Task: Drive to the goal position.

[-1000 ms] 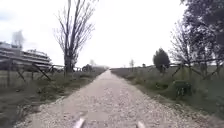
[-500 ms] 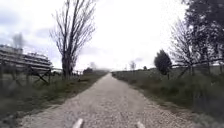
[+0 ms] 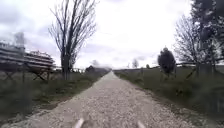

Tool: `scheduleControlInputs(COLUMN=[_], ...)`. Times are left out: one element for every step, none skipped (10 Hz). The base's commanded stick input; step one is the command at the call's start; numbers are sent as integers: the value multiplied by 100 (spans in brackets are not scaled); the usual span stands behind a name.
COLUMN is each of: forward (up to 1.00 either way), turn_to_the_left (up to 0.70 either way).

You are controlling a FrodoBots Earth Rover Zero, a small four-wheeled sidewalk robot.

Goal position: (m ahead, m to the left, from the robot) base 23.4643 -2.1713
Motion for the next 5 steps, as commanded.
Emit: scheduleControlInputs(forward=[70, 70, 70, 70, 70], turn_to_the_left=[0, 0, 0, 0, 0])
